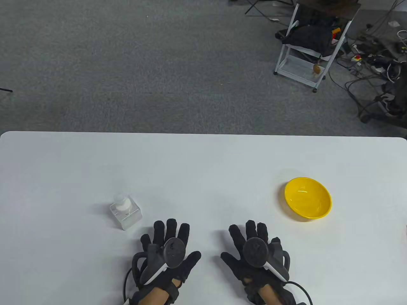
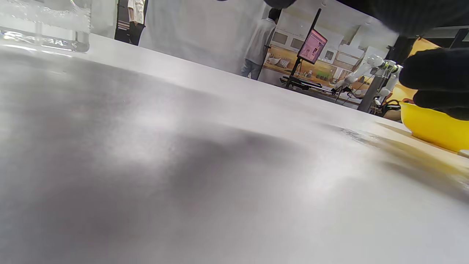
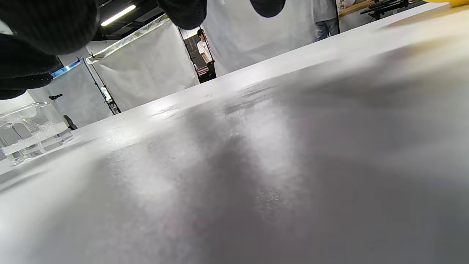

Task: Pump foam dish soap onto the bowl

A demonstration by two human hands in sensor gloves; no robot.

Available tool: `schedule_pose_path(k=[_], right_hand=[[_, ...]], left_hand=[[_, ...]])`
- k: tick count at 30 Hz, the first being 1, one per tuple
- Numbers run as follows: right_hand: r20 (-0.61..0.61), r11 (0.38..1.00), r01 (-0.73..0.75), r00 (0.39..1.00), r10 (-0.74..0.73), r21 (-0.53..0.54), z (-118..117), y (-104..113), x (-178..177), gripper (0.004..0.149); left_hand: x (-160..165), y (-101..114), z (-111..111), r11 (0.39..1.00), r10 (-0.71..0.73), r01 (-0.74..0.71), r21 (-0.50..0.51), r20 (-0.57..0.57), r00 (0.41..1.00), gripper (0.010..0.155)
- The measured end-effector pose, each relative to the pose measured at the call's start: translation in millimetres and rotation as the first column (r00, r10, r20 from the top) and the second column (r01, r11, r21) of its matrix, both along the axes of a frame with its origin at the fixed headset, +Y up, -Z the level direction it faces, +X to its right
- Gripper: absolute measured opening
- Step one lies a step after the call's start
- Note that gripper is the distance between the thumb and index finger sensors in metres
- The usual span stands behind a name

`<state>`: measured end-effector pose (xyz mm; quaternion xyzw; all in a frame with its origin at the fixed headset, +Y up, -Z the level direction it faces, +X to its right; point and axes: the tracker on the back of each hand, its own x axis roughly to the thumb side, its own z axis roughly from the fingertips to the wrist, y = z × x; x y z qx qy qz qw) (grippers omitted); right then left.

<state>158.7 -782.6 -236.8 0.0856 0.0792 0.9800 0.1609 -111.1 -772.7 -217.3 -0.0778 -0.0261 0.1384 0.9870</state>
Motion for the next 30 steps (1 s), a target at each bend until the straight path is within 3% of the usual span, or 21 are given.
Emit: schedule_pose_path(k=[19, 24, 30], right_hand=[[0.018, 0.999, 0.029, 0.999, -0.029, -0.024, 3, 0, 12, 0.081], [0.016, 0.999, 0.031, 0.999, -0.031, -0.039, 4, 1, 18, 0.081], [0.035, 0.997, 0.057, 0.998, -0.055, -0.050, 1, 2, 27, 0.082]], left_hand=[[4, 8, 3, 0.999, -0.013, 0.013, 0.043, -0.007, 1.000, 0.085], [-8, 29, 1, 0.988, -0.086, 0.091, 0.121, -0.045, 0.995, 0.086], [-56, 61, -16, 0.990, -0.043, 0.066, 0.126, -0.178, 0.983, 0.091]])
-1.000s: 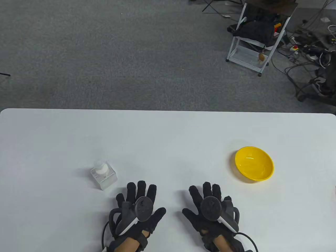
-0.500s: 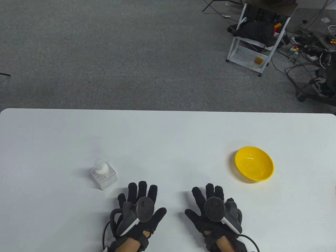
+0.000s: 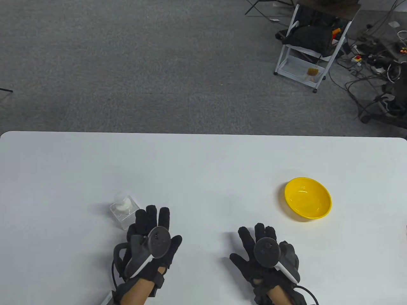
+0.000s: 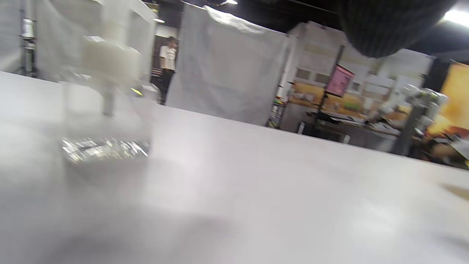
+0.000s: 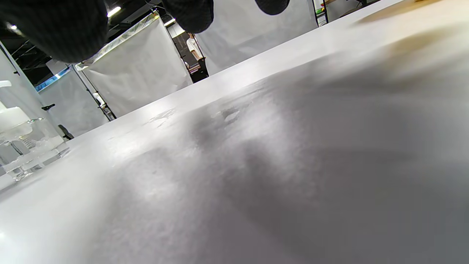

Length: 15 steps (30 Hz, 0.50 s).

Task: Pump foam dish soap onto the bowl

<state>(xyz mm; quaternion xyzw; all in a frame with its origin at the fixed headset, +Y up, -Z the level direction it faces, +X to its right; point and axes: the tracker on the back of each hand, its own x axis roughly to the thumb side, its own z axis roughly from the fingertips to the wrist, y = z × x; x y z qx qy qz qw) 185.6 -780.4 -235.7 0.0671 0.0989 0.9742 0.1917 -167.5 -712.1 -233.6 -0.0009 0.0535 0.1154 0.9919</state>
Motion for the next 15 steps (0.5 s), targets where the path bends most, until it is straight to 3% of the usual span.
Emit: schedule_pose_path(k=[3, 7, 10, 12, 15], right_hand=[[-0.010, 1.000, 0.008, 1.000, -0.009, -0.026, -2, -1, 5, 0.083], [-0.027, 0.997, 0.001, 1.000, -0.003, -0.079, -5, -6, 8, 0.084], [-0.025, 0.997, 0.008, 1.000, -0.010, -0.074, -5, -4, 11, 0.085], [-0.024, 0.997, 0.020, 0.999, -0.021, -0.074, -5, -3, 12, 0.084], [-0.026, 0.997, 0.025, 0.999, -0.027, -0.073, -4, -2, 12, 0.084]], left_hand=[[-40, 21, -19, 1.000, 0.028, -0.027, 0.002, -0.147, 0.989, 0.093], [-79, 26, -45, 0.976, 0.109, -0.163, -0.143, -0.328, 0.938, 0.094], [-91, 17, -57, 0.964, 0.175, -0.235, -0.124, -0.368, 0.913, 0.091], [-92, 10, -62, 0.953, 0.169, -0.247, -0.174, -0.367, 0.915, 0.085], [-89, 11, -65, 0.975, 0.148, -0.200, -0.096, -0.388, 0.910, 0.078]])
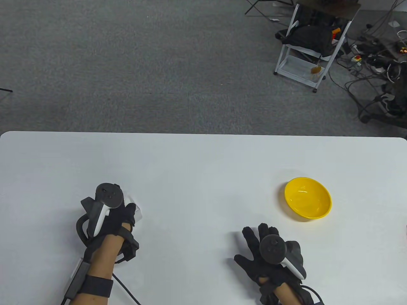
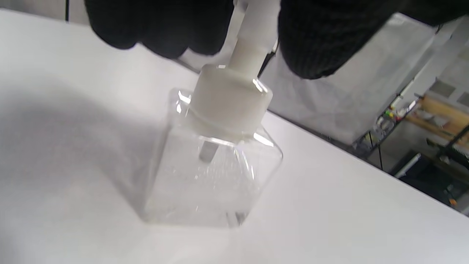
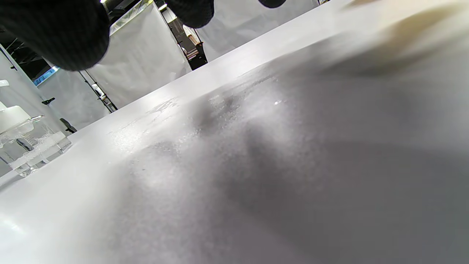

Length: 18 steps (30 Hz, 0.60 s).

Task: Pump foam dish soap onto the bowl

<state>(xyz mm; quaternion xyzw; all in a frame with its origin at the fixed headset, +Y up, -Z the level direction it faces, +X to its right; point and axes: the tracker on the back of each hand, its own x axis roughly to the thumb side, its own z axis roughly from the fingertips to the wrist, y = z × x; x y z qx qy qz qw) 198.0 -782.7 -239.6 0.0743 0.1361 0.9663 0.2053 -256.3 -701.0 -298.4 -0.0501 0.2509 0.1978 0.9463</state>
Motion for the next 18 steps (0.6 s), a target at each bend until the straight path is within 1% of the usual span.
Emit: schedule_pose_path(k=[2, 6, 9, 11, 12, 14, 16, 18], right_hand=[[-0.002, 1.000, 0.004, 1.000, -0.004, -0.002, 0, -1, 0, 0.084], [-0.006, 1.000, 0.020, 1.000, -0.020, -0.015, 0, -2, 0, 0.084], [-0.006, 1.000, 0.024, 1.000, -0.024, -0.019, 0, -1, 0, 0.084], [-0.005, 0.999, 0.034, 0.999, -0.034, -0.014, 2, 1, 0, 0.084], [-0.005, 0.999, 0.042, 0.999, -0.042, -0.010, 2, 3, 1, 0.084], [-0.005, 0.999, 0.047, 0.999, -0.047, -0.005, 3, 4, 0, 0.084], [-0.006, 0.999, 0.048, 0.999, -0.048, -0.003, 3, 5, 0, 0.084], [-0.008, 0.999, 0.047, 0.999, -0.047, -0.006, 3, 4, -1, 0.084]], left_hand=[[3, 1, -3, 1.000, -0.017, 0.017, 0.023, -0.003, 1.000, 0.071], [5, 4, -9, 0.999, -0.037, 0.037, 0.000, -0.007, 0.999, 0.070], [2, 5, -15, 1.000, 0.026, -0.025, 0.012, -0.028, 0.999, 0.069], [0, 5, -17, 0.994, 0.098, -0.096, 0.044, -0.044, 0.994, 0.069], [0, 6, -18, 0.990, 0.134, -0.133, 0.044, -0.027, 0.991, 0.069], [5, 11, -18, 0.986, 0.153, -0.152, 0.063, -0.012, 0.988, 0.069], [16, 18, -19, 0.984, 0.158, -0.160, 0.078, 0.032, 0.987, 0.069], [35, 28, -21, 0.982, 0.161, -0.171, 0.076, 0.127, 0.979, 0.069]])
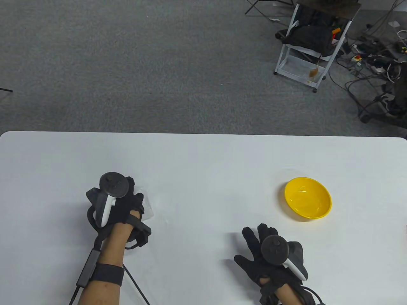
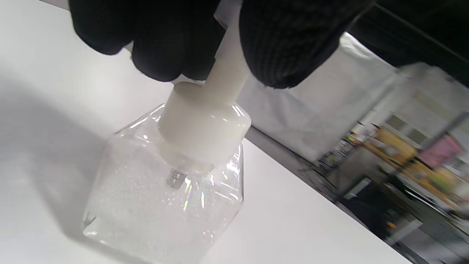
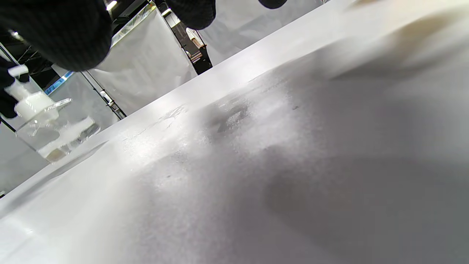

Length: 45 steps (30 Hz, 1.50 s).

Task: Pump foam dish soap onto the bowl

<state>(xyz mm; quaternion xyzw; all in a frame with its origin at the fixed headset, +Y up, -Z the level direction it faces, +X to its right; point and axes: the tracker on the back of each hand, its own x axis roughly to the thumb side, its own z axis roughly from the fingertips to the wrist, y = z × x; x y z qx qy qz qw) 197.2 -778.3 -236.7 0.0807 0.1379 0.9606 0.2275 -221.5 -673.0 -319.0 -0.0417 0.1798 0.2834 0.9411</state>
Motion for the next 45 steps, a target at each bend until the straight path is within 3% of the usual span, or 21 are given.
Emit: schedule_pose_path(k=[8, 16, 24, 29, 37, 45], right_hand=[[0.002, 1.000, 0.022, 1.000, -0.022, 0.022, 3, 6, 1, 0.084], [-0.001, 0.999, 0.033, 0.999, -0.033, 0.028, 5, 7, 2, 0.084], [-0.005, 0.998, 0.050, 0.999, -0.050, 0.035, 8, 9, 4, 0.084], [0.001, 0.998, 0.048, 0.999, -0.048, 0.036, 9, 10, 4, 0.081], [-0.003, 0.998, 0.048, 0.999, -0.048, 0.028, 10, 10, 3, 0.082], [-0.002, 0.998, 0.052, 0.999, -0.052, 0.026, 11, 10, 2, 0.082]], left_hand=[[86, 8, -5, 0.999, 0.043, -0.047, 0.009, 0.227, 0.973, 0.068], [137, -7, -7, 0.999, 0.005, -0.015, 0.034, 0.299, 0.954, 0.069], [145, -23, -10, 1.000, -0.003, 0.001, 0.006, 0.278, 0.961, 0.069], [147, -27, -8, 0.999, -0.021, 0.008, 0.050, 0.262, 0.965, 0.069], [148, -28, -5, 1.000, 0.009, -0.014, 0.016, 0.261, 0.965, 0.069], [127, -23, 13, 1.000, -0.002, -0.002, 0.016, 0.256, 0.967, 0.095]])
